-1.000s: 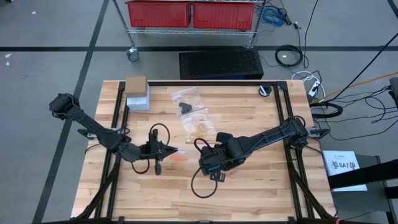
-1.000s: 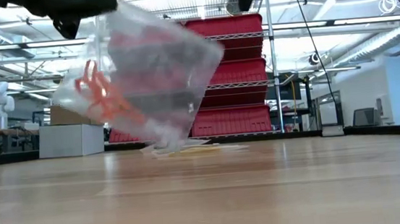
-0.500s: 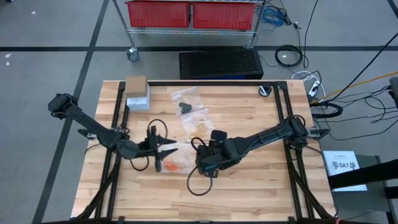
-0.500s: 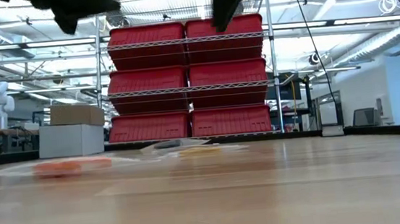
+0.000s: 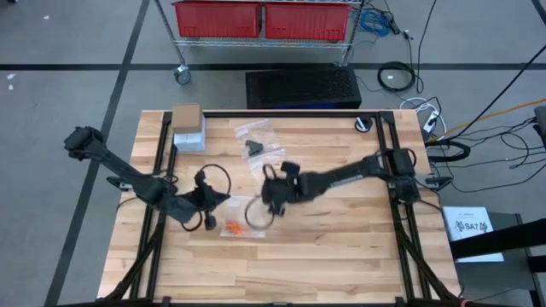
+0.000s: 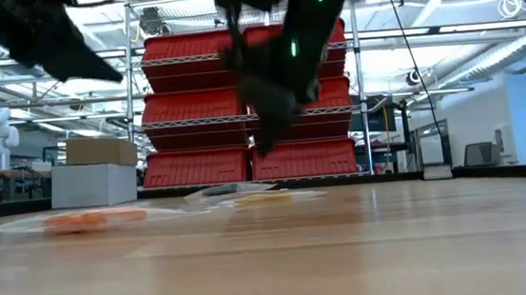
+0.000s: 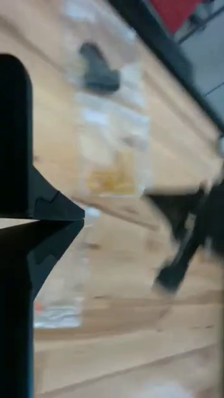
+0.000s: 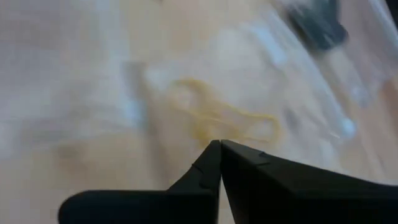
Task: Sort rubber bands
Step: Move the center zip bag to the center of the table
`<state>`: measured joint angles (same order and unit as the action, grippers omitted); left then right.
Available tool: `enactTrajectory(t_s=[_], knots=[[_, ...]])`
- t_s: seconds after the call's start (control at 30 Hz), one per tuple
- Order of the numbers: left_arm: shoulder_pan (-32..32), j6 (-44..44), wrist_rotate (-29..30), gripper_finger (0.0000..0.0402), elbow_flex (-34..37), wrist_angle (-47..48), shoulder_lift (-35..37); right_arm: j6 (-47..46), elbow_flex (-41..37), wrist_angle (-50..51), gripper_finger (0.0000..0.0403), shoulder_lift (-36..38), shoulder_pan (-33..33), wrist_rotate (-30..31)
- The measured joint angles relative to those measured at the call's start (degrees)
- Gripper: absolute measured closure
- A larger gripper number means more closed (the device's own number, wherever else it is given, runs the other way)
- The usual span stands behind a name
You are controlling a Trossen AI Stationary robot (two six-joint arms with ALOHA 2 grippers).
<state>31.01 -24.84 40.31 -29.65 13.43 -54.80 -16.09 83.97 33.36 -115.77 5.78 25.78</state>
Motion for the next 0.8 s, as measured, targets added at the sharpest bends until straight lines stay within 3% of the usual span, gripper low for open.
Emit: enactTrajectory(t_s=[0.2,0.37,0.53,0.8], knots=[[-0.2,0.0,-3.0,0.0395,0.0,-0.7,-5.8,3.5,-6.2,-7.8,0.0402,0.0,-8.4,-0.8],[-1.4,-0.4,-2.6,0.0398,0.0,-0.8,-8.0,2.9,-11.2,-7.8,0.0403,0.0,-10.9,-4.9],[-1.7,-0.4,-2.4,0.0399,0.0,-0.9,-7.8,0.2,-13.7,-3.7,0.0403,0.6,-7.3,-5.8],[-1.7,-0.4,-2.4,0.04,0.0,-0.5,-7.8,-7.1,-14.0,11.8,0.0403,2.4,3.4,-6.0]])
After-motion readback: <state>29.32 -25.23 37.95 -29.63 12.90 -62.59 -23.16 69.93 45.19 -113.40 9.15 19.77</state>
